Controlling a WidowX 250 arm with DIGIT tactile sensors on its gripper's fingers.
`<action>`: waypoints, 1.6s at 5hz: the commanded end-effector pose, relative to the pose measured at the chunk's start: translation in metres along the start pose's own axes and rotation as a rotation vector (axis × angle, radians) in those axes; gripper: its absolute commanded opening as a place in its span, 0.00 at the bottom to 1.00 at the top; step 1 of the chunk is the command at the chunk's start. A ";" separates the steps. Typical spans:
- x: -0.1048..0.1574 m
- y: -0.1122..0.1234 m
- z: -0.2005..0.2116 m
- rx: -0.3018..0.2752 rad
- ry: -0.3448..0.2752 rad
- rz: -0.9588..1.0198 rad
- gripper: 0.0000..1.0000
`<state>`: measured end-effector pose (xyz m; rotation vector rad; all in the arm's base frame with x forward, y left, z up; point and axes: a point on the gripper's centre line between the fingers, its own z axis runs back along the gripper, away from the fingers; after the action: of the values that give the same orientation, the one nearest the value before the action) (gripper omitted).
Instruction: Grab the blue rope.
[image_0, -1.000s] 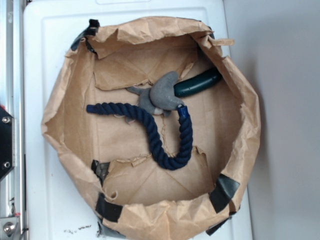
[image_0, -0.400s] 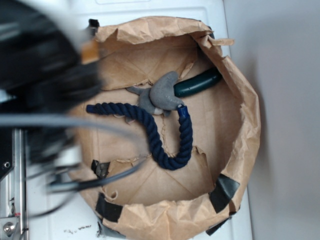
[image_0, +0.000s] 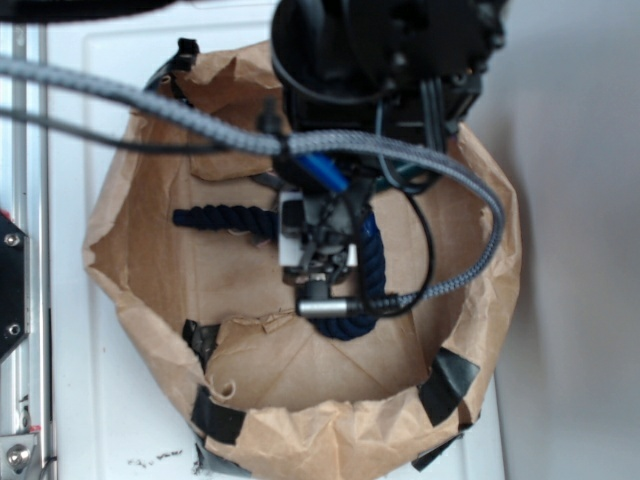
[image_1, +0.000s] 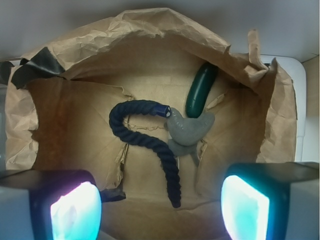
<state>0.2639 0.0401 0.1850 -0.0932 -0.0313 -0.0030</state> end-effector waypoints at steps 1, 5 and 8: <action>0.004 0.004 0.019 0.016 -0.068 0.010 1.00; -0.003 -0.014 -0.069 0.145 -0.029 0.011 1.00; -0.020 0.014 -0.127 0.099 -0.026 -0.020 1.00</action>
<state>0.2433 0.0390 0.0484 0.0008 -0.0248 -0.0263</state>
